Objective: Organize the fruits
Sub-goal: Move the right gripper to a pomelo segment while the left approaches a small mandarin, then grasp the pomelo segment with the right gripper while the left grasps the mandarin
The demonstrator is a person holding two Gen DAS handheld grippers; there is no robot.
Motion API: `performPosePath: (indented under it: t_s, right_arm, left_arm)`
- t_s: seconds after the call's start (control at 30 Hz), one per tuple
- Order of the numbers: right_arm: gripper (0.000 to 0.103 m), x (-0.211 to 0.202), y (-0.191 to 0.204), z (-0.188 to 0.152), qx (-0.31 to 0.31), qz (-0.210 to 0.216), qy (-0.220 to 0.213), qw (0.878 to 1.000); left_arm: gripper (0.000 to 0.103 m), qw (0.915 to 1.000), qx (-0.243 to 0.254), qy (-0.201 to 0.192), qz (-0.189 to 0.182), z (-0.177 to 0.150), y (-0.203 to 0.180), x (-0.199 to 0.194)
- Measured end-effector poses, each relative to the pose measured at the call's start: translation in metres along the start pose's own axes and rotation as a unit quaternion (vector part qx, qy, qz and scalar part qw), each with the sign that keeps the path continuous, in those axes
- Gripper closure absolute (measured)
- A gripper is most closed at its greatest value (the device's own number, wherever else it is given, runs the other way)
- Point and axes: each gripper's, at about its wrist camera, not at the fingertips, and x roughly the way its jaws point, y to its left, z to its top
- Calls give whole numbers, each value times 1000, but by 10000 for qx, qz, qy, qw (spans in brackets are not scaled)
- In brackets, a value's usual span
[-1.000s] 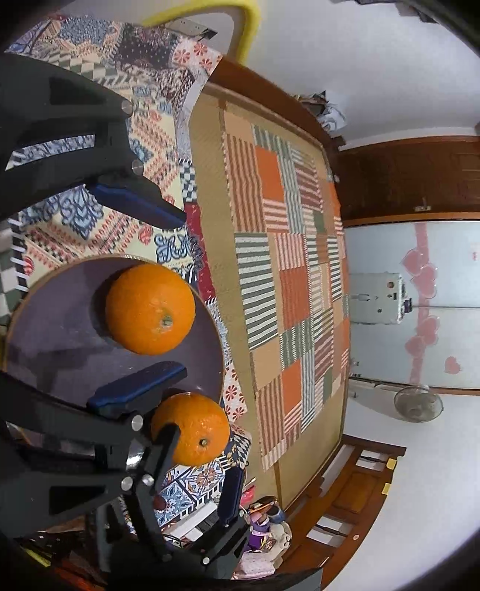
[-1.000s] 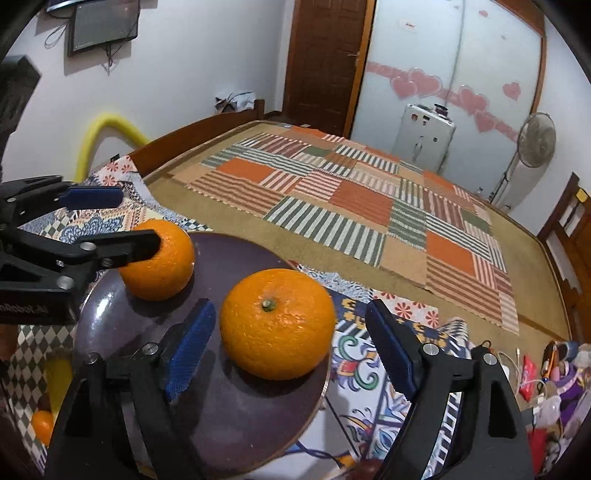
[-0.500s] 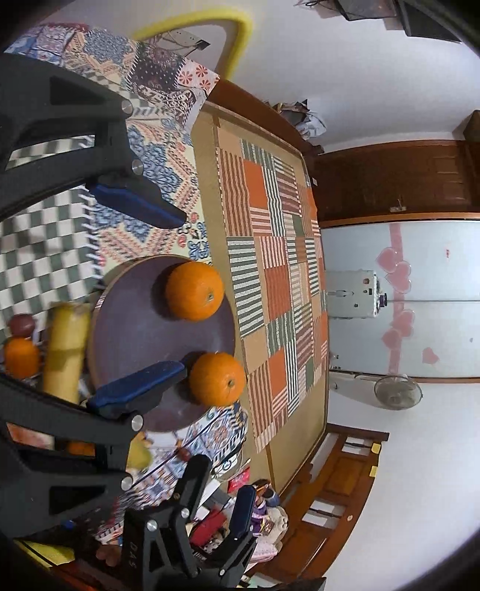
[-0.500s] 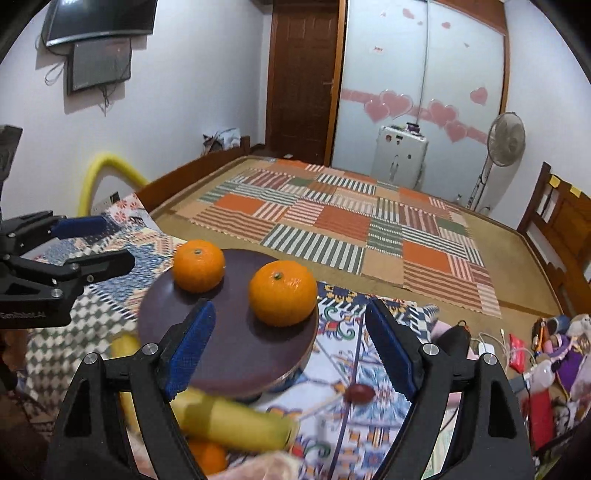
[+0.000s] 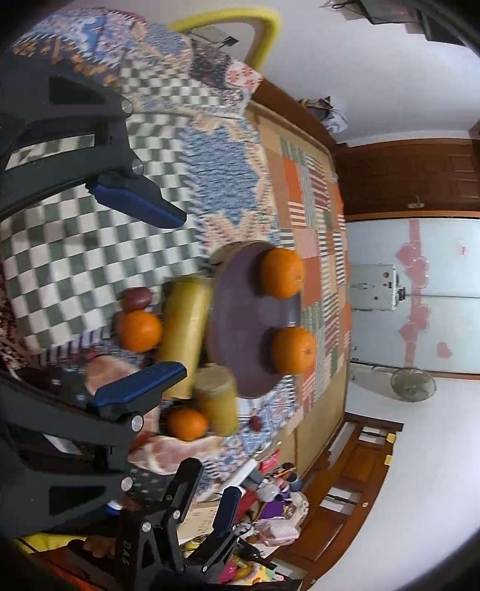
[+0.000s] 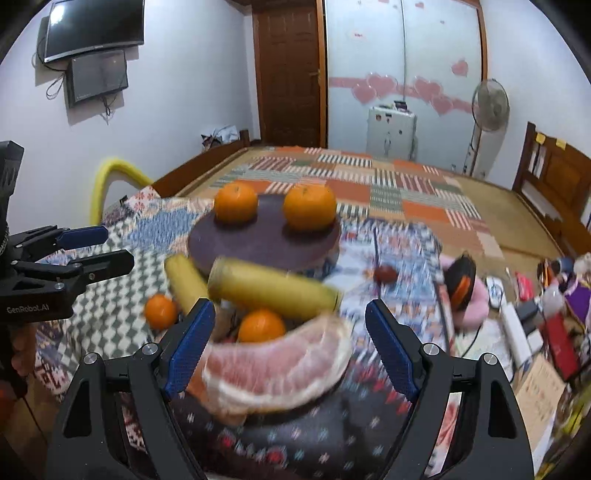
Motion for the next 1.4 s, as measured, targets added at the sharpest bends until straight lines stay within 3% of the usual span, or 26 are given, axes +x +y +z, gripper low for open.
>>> performPosePath:
  t_s: [0.3, 0.53, 0.73, 0.97, 1.13, 1.17, 1.4]
  right_arm:
    - [21, 14, 6, -25, 152, -99, 172, 9997]
    - [22, 6, 1, -41, 35, -126, 204, 9997]
    - [36, -6, -15, -53, -78, -215, 282, 9993]
    - [53, -13, -34, -64, -31, -328, 400, 9987]
    - [53, -18, -45, -68, 142, -356, 456, 9982]
    - [53, -20, -45, -67, 166, -334, 444, 9983]
    - [51, -28, -38, -55, 91, -228, 244, 9994]
  left_arm:
    - [29, 9997, -98, 182, -105, -33, -3, 8]
    - [51, 9995, 72, 226, -200, -37, -13, 16]
    - [61, 9991, 92, 315, -282, -34, -20, 25]
    - [64, 9990, 79, 408, -189, -34, -22, 37]
    - [71, 9993, 119, 327, -168, -33, -24, 36]
    - [76, 9993, 144, 316, -167, -33, -24, 36]
    - [76, 9991, 127, 323, -241, -35, -20, 30]
